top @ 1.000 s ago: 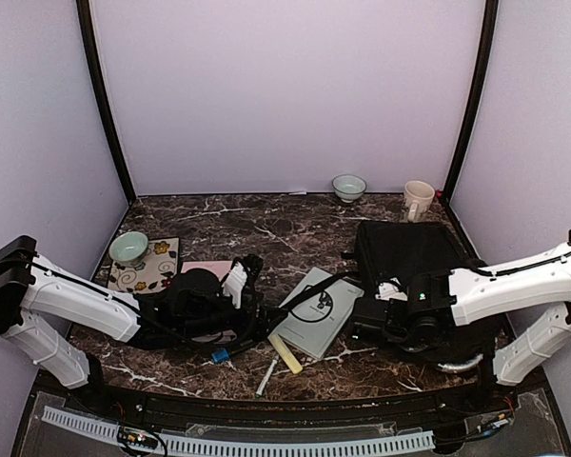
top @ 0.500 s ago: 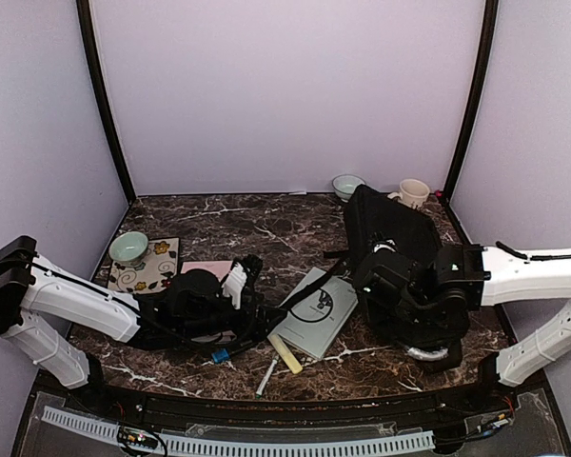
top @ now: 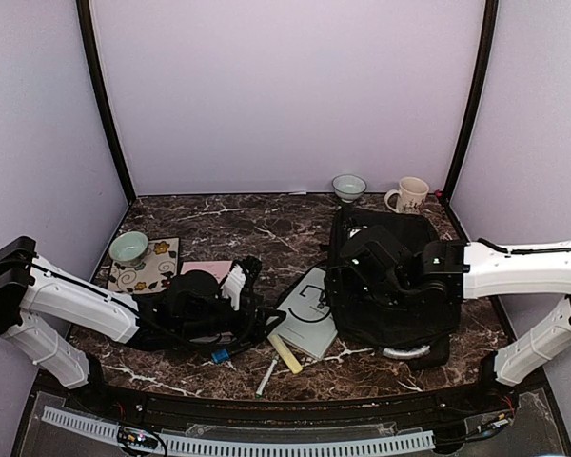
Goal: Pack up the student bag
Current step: Move the student bag to the center of the board, then move the student bag to the book.
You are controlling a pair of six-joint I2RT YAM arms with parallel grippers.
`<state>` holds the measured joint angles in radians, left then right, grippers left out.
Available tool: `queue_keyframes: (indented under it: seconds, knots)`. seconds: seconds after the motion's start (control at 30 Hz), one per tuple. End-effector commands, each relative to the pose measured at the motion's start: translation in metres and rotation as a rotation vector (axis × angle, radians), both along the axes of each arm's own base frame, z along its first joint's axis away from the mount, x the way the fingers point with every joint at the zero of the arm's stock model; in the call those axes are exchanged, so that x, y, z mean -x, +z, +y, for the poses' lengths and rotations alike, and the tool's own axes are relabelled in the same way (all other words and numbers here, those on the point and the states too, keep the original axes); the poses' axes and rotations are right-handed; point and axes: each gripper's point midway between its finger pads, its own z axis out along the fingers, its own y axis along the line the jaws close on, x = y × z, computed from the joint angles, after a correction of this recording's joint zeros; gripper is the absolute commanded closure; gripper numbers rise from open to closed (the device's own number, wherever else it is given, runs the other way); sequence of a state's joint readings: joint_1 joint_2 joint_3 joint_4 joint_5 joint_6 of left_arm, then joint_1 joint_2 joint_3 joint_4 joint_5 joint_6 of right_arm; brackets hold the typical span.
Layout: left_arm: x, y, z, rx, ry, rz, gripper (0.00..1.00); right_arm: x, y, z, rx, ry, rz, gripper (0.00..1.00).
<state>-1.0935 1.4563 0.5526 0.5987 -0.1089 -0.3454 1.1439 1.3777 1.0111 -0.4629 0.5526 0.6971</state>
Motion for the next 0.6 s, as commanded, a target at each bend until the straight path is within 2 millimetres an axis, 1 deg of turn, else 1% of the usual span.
queue_keyframes:
  seconds: [0.0,0.03,0.1,0.23,0.3,0.37,0.43,0.53,0.57]
  knots:
    - [0.005,0.012,-0.002,0.044,-0.019,-0.006,0.23,0.000,0.018,-0.001,-0.101,0.023,-0.029,0.21]
    - [0.004,0.012,-0.002,0.044,-0.018,-0.006,0.23,0.000,0.021,-0.006,-0.110,0.013,-0.036,0.20]
    - [0.005,0.011,-0.003,0.042,-0.020,-0.005,0.23,-0.003,0.024,-0.025,-0.116,-0.047,-0.059,0.19]
    - [0.005,0.010,-0.004,0.038,-0.026,-0.004,0.23,-0.010,0.029,-0.076,-0.114,-0.216,-0.115,0.19]
    - [0.005,0.010,-0.005,0.038,-0.027,-0.004,0.23,-0.015,0.025,-0.101,-0.121,-0.292,-0.127,0.19]
    - [0.004,0.010,-0.007,0.035,-0.027,-0.004,0.23,-0.017,0.012,-0.124,-0.134,-0.351,-0.121,0.19]
    - [0.002,0.008,-0.008,0.026,-0.023,-0.002,0.23,-0.020,0.005,-0.138,-0.174,-0.377,-0.118,0.19]
    - [0.001,0.007,-0.008,0.016,-0.014,0.003,0.23,-0.021,0.001,-0.152,-0.198,-0.401,-0.125,0.18]
    - [0.000,0.006,-0.008,0.014,-0.011,0.006,0.23,-0.021,0.001,-0.157,-0.193,-0.416,-0.130,0.12]
